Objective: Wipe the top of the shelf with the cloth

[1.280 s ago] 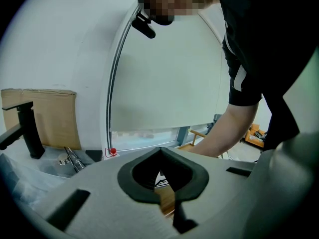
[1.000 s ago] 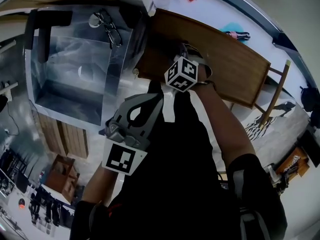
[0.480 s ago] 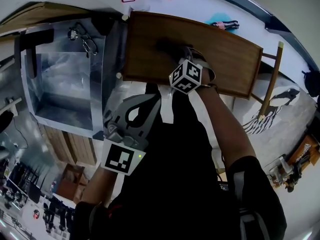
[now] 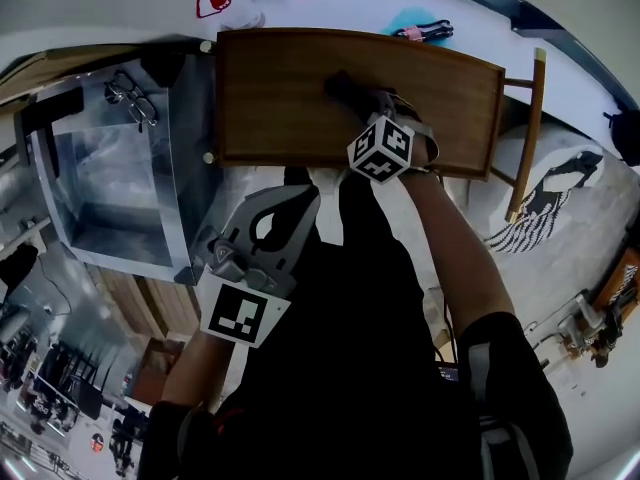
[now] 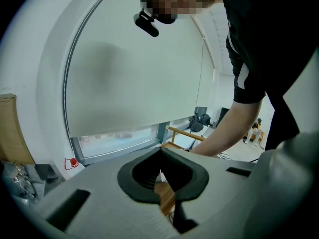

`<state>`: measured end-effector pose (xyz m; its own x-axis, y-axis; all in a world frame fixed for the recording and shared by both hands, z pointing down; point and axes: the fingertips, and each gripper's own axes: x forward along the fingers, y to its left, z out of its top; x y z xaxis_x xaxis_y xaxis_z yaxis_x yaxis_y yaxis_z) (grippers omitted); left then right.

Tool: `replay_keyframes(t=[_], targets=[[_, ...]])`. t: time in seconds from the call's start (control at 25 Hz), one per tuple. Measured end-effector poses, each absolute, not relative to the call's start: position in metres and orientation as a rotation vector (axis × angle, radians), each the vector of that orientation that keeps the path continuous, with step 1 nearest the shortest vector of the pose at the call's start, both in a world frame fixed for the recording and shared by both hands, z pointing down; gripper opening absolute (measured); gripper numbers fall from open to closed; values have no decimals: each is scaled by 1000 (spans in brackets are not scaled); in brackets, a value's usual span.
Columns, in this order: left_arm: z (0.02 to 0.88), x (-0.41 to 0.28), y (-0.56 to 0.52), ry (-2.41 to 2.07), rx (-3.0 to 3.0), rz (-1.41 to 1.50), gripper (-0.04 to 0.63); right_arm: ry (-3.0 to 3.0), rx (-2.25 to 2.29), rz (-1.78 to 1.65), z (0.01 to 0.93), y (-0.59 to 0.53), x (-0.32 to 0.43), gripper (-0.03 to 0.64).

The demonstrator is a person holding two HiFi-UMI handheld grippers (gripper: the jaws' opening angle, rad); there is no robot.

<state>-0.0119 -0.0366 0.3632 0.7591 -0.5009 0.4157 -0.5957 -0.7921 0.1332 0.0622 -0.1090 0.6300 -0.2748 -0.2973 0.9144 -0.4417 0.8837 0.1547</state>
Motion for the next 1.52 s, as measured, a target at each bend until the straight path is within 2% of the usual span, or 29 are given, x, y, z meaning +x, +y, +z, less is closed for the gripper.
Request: replay_keyframes(t=[0.92,1.28,1.52], targets=[[352,122,-31,-638,2816,546,20,-1667,819,295,630,-93,277,71],[347,143,-35,-602,2840,535,19,-1612,871,332,627,-91,313,71],[345,126,-34,-640,2835,514,19,-1628,907,315,610,-97,303,71]])
